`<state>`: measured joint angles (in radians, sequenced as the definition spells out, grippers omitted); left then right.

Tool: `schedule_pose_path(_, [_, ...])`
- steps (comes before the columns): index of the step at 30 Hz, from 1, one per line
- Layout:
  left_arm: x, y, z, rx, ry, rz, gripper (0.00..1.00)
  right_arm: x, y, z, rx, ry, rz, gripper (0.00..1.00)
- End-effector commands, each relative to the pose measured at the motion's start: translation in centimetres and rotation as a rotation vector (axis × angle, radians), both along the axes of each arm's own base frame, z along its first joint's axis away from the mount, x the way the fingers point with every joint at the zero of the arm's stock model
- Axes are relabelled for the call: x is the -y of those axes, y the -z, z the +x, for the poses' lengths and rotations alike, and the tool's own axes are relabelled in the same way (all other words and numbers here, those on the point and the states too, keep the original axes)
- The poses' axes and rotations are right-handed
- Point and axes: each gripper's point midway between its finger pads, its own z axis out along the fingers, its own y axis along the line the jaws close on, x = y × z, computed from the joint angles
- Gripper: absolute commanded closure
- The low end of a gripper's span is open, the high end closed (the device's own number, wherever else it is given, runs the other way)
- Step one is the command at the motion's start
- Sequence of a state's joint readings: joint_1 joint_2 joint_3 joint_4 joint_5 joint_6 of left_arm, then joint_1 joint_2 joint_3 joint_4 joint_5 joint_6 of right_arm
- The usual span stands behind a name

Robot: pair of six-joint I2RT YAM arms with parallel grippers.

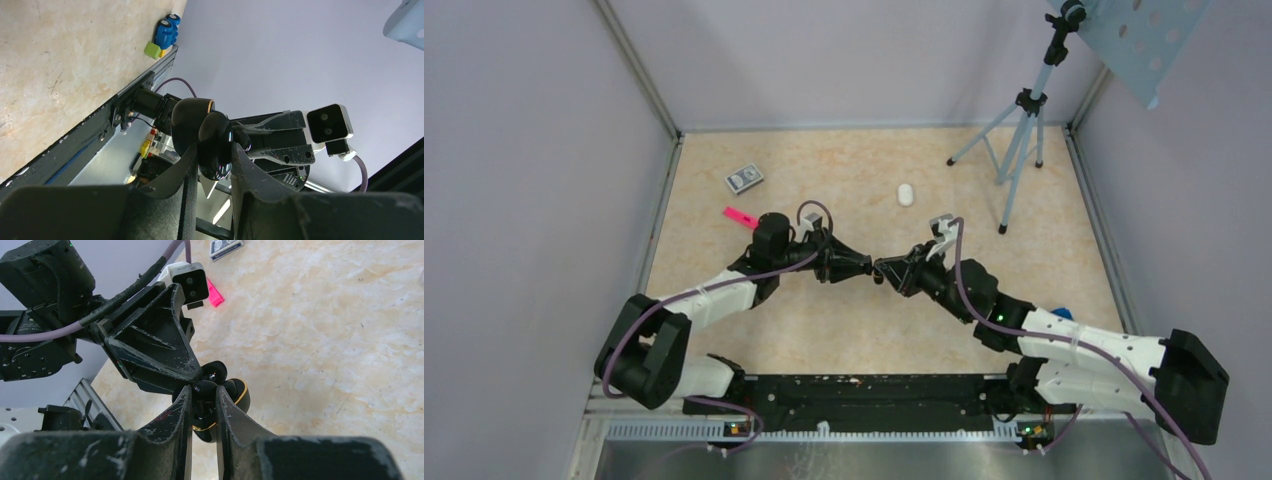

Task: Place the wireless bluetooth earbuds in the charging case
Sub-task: Insert the left earbud into the left side groove of the charging case.

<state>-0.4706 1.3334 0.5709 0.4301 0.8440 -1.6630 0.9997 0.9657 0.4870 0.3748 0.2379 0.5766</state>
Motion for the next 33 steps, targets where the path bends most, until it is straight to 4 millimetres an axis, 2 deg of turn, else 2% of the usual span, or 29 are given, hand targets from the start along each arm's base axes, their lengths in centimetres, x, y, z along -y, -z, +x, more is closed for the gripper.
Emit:
schedule_pose_path(1, [0.0, -2.2, -0.1, 0.083, -0.003, -0.055, 1.00, -0.2, -0.7, 0.2, 0.020, 0.019, 0.036, 0.97])
schedule_pose_path(14, [-0.2, -2.4, 0.1, 0.101, -0.017, -0.057, 1.00, 0.3, -0.5, -0.3, -0.001, 0.024, 0.076, 0.97])
schedule_pose_path(21, [-0.3, -2.0, 0.0, 0.108, -0.018, -0.057, 1.00, 0.0, -0.4, -1.1, -0.023, -0.006, 0.105, 0.97])
schedule_pose_path(33, [-0.2, -2.3, 0.1, 0.110, -0.012, -0.070, 1.00, -0.7, -0.9, -1.1, -0.017, -0.004, 0.125, 0.97])
